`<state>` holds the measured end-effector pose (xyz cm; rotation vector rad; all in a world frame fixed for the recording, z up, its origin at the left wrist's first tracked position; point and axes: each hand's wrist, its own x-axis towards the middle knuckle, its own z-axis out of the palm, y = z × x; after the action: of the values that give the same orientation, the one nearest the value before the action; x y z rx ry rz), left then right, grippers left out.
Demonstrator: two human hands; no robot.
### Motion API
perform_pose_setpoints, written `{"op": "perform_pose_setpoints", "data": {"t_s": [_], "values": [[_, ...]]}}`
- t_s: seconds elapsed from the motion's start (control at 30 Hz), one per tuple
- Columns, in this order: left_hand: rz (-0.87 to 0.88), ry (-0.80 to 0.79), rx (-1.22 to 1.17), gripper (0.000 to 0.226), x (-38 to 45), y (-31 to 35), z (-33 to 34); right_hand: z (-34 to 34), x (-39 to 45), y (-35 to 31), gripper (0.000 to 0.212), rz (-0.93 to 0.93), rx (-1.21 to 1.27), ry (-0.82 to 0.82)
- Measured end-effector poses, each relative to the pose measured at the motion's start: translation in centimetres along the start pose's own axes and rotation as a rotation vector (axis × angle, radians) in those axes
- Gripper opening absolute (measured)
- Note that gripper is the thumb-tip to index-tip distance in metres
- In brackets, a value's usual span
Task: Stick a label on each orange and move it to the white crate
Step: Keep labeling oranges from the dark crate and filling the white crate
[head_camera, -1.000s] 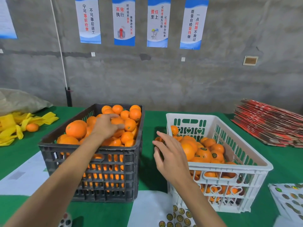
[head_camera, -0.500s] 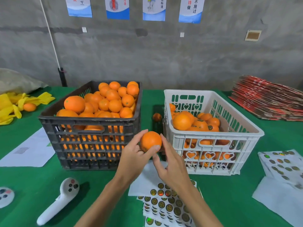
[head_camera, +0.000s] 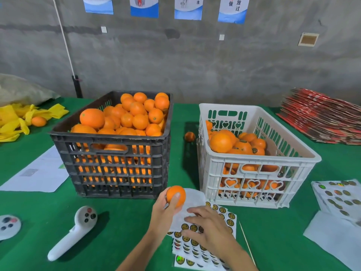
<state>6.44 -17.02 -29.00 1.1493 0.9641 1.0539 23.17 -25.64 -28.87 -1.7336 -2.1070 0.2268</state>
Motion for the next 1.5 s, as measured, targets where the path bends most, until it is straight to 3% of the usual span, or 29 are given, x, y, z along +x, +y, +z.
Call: {"op": "perform_pose_setpoints", "data": {"t_s": [0.17,0.33,0.57,0.7,0.97,1.17,1.33,1.4,1.5], "values": [[-0.028,0.003,-0.028,0.038,0.3,-0.5,-0.4,0.0,0.1,-0.5,0.040,-0.105,-0.090,0.118],[0.040,-0.012,0.072,0.056,0.1,-1.0,-0.3,0.2,0.2,-0.9,0.042,-0.069,-0.001,0.132],[0.061,-0.007,0.041,0.048,0.1,-1.2,-0.4,0.5,0.4,-1.5,0.048,-0.049,-0.047,0.148],[0.060,-0.015,0.072,0.058,0.0,-1.5,-0.4,1.2,0.0,-1.9,0.043,0.002,-0.056,0.206],[0.049,0.007,0.072,0.058,-0.3,-1.0,-0.5,0.9,0.2,-2.5,0.025,-0.133,-0.214,0.289],[0.044,0.011,0.079,0.053,-0.5,-0.8,-0.4,0.9,0.1,-2.9,0.025,0.091,0.123,0.232],[0.038,0.002,0.104,0.062,-0.3,-1.0,-0.5,1.0,0.0,-2.8,0.018,0.144,0.195,0.164],[0.035,-0.011,0.110,0.065,-0.3,-1.0,-0.5,0.4,0.2,-2.9,0.019,0.270,0.336,0.221],[0.064,-0.017,0.133,0.065,-0.5,-0.6,-0.6,-0.9,1.4,-3.0,0.022,0.468,0.417,0.452]]}}
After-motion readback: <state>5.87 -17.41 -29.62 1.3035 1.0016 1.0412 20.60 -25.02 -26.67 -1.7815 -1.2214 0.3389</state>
